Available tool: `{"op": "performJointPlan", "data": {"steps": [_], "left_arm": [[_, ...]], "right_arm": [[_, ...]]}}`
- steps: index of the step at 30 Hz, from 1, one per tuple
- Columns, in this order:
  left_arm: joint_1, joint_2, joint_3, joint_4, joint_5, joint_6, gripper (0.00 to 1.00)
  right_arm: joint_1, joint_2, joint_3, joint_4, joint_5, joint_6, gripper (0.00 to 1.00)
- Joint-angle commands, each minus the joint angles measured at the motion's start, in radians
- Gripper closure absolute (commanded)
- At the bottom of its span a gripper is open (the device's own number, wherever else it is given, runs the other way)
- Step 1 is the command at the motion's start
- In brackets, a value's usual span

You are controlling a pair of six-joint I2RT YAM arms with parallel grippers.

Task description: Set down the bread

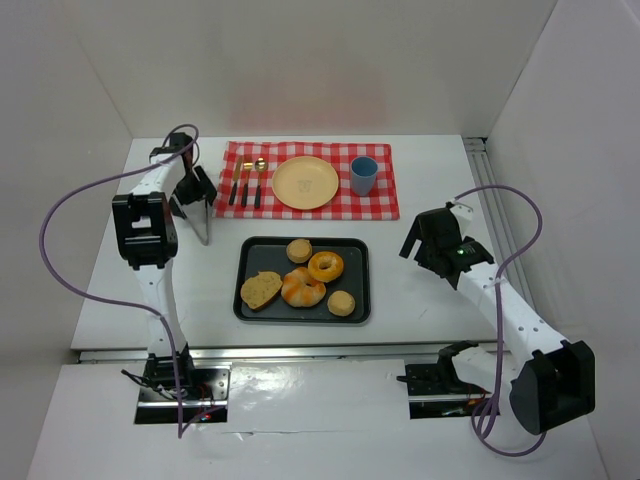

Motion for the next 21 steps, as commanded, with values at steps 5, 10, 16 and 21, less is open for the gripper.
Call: {"op": "performJointPlan", "data": {"steps": [5,10,16,21], "left_arm": [[0.016,0.022,0.068,0.072,0.031,0.033,0.32],[0.016,-0.088,0.002,0.098,-0.007,0.055,0.65],[-0.018,-0.37,-0.077,0.098,-0.081,0.077,0.65],[-0.131,-0.564,-0.15,0.011,0.005,0.176,0.63]], "right_arm": [[-0.007,0.009,-0.004,0.038,-0.017,-0.02,0.0],[-0.016,0.009,-0.004,0.038,-0.017,-0.02,0.0],[-0.016,-0.011,-0.013,0.058,-0.046,-0.04,0.0],[-0.016,-0.011,-0.004,0.067,-0.058,-0.05,0.0]]}}
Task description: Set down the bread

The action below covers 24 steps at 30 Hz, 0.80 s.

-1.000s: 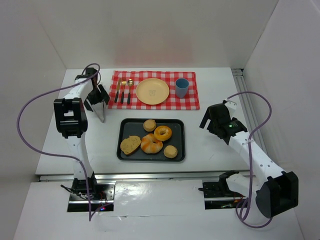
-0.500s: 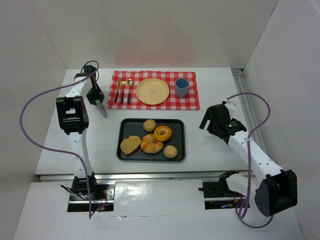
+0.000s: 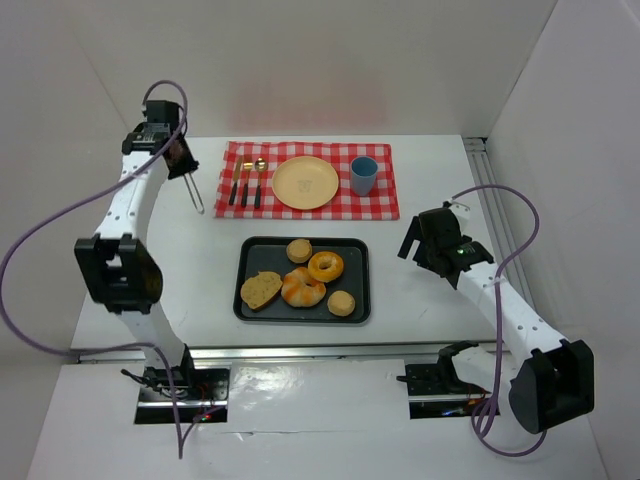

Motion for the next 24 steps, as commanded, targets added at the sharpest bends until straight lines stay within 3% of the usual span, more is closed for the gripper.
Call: {"op": "performJointPlan", "data": {"steps": [1,6,9,15,24], "left_arm": [[-0.134,-0.154,-0.057,-0.067,0.049,0.087,0.61],[-0.314,-0.364,-0.275,-0.097,0.153,0.097,0.51],[-0.403,-0.466,-0.377,-0.138,0.181,0.088,0.5],[-0.572,-0.591,-0.417,-0.221,0.219,0.013,0.47],[-0.751,-0.578,-0.417,-0.244,0.228,-0.132,0.39]], "right_arm": [[-0.017,-0.016,0.0,0.05,-0.014,-0.032,0.0],[-0.017,-0.016,0.022,0.05,-0.023,-0.052,0.0],[-0.017,-0.027,0.031,0.041,-0.014,-0.052,0.0],[-0.017,-0.024,0.031,0.041,-0.023,-0.062,0.0],[-0.017,-0.015,0.04,0.059,-0.041,-0.043,0.0]]}}
